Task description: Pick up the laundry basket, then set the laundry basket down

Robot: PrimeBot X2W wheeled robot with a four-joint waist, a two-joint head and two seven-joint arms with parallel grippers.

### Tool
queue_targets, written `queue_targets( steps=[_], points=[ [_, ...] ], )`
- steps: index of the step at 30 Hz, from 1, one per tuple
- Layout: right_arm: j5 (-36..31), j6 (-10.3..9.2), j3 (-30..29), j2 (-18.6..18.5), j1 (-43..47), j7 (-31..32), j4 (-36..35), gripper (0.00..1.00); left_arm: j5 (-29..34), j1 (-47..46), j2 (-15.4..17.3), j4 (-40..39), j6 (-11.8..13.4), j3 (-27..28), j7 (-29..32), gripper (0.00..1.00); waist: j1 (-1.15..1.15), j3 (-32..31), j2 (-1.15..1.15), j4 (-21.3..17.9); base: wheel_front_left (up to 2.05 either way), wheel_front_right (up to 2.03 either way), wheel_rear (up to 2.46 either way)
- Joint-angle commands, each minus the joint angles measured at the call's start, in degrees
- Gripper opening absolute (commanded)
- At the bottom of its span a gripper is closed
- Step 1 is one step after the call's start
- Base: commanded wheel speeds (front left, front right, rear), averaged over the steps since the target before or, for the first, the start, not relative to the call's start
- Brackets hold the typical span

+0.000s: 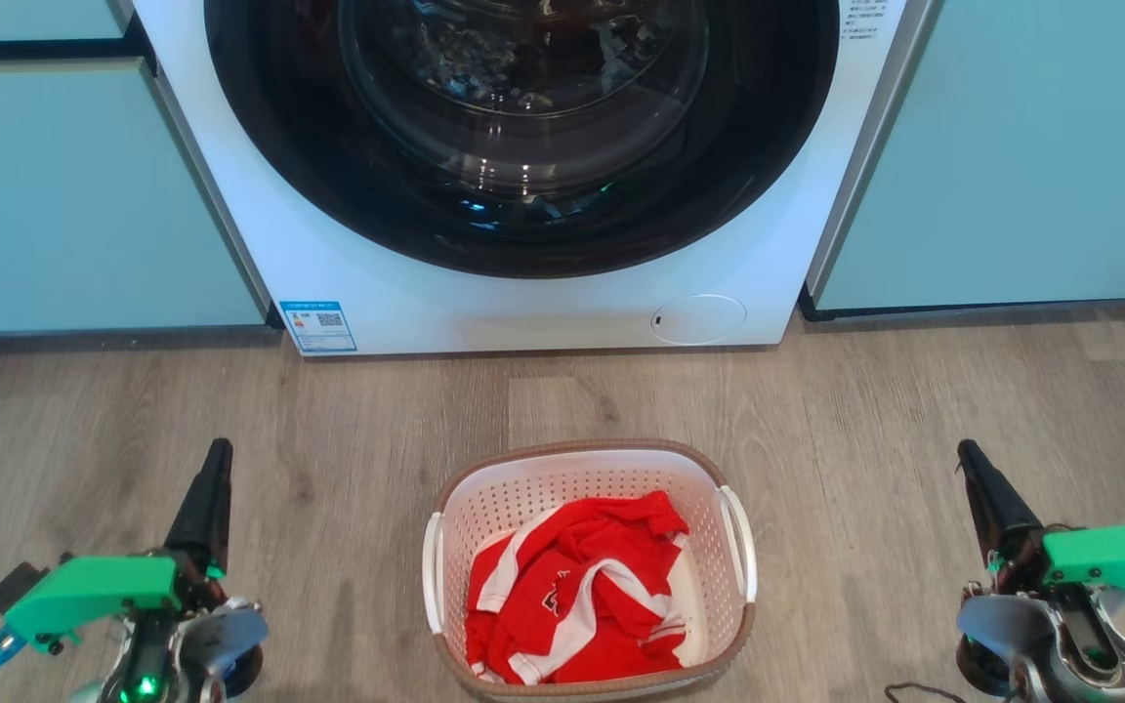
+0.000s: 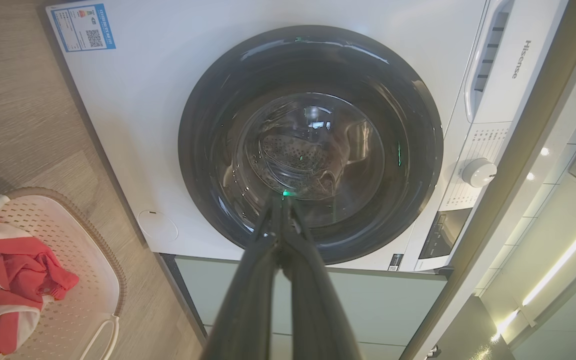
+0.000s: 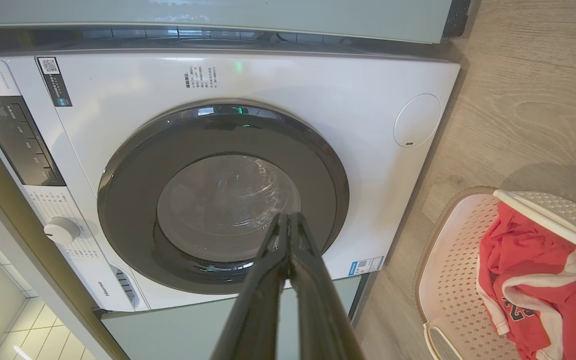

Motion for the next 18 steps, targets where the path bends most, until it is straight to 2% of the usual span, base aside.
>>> queue_targets(
  steps=[1,18],
  points=[
    [-0.01,0.09,0.94,-0.39,-2.77,0.38,-1.78,0.0,0.26,-3.37,0.19,-1.67,-0.38,1.96,0.34,0.0,0.0,0.0,0.0,0.0,0.0,0.0,0.0],
    [-0.05,0.09,0.89,-0.35,-2.77,0.42,-1.78,0.0,0.35,-3.38,0.12,-1.66,-0.38,2.06,0.42,0.0,0.0,0.0,0.0,0.0,0.0,0.0,0.0]
  ],
)
